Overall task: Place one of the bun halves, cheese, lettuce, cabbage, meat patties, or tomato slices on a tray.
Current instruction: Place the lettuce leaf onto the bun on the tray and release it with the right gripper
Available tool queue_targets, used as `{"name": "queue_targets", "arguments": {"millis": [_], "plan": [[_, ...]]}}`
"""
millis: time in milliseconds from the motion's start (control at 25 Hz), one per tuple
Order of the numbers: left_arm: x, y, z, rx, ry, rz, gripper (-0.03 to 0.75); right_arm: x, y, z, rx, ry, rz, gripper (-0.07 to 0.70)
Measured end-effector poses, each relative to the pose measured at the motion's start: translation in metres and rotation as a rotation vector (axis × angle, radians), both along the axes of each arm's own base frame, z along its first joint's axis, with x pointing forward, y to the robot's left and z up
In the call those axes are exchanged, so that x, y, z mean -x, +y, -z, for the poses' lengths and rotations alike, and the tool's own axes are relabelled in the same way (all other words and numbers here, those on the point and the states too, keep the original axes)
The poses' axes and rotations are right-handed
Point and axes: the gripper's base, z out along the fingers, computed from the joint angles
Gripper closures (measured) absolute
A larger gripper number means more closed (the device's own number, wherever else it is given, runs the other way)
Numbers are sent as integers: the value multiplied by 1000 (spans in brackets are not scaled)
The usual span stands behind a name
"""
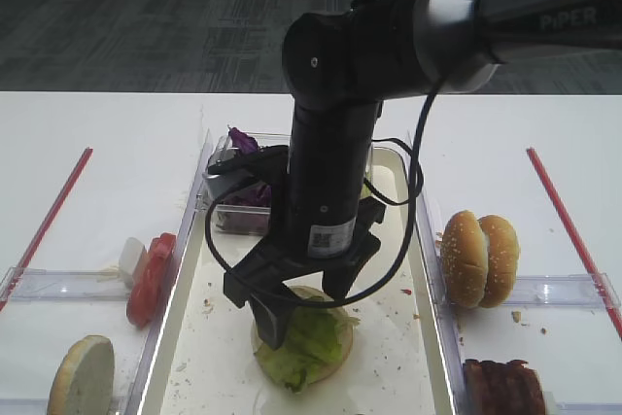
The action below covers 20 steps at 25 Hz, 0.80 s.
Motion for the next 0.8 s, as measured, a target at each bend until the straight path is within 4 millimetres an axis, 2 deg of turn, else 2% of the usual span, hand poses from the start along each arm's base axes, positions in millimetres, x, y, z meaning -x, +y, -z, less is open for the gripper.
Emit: {"name": "queue_targets", "arguments": {"millis": [240, 360, 520, 680, 800], "plan": [[0, 0, 0, 0, 0, 0, 102, 0, 0, -2, 0, -3, 5, 20], [0, 0, 0, 0, 0, 0, 102, -1, -2, -16, -12, -41, 5, 20], [0, 0, 0, 0, 0, 0, 102, 1, -5, -56, -53, -112, 7, 20], [0, 0, 0, 0, 0, 0, 102, 7, -14, -108, -110, -210, 11, 20], [0, 0, 0, 0, 0, 0, 102, 14, -22, -137, -151, -272, 20, 20]]}}
